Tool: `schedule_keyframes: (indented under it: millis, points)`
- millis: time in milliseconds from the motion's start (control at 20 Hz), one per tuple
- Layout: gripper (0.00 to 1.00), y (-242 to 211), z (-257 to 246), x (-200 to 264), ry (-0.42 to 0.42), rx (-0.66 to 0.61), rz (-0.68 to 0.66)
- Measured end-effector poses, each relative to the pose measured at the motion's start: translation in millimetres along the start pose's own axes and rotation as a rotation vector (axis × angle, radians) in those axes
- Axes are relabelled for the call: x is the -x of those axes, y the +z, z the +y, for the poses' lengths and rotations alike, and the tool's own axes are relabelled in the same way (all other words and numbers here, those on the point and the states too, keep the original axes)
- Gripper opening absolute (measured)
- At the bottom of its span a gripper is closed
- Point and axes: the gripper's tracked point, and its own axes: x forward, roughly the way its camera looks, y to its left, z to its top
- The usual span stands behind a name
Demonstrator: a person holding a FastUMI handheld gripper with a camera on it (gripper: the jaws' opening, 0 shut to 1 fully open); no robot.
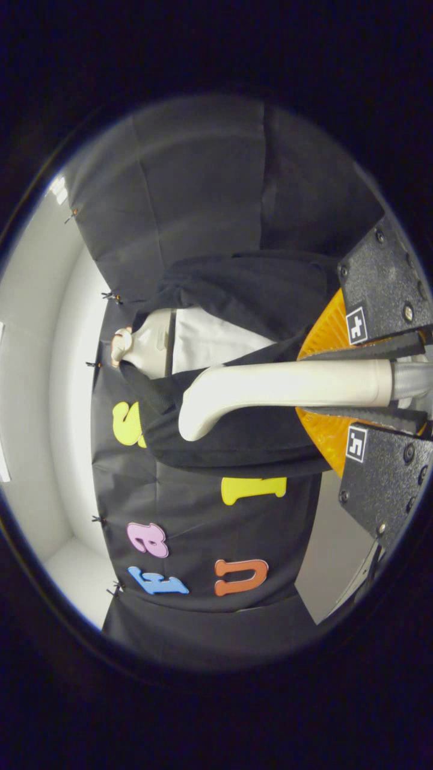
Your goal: Iron the clothes twice with a garment steamer, once on the left side and once on the right side.
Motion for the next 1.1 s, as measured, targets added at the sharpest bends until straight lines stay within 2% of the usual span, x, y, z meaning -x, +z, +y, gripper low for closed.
schedule_keyframes:
  millis: [600,1100]
  points:
    - [0.36,-70,-16,15,-0.025,0.006,0.125]
    - [0.36,-122,-14,28,-0.011,0.010,0.230]
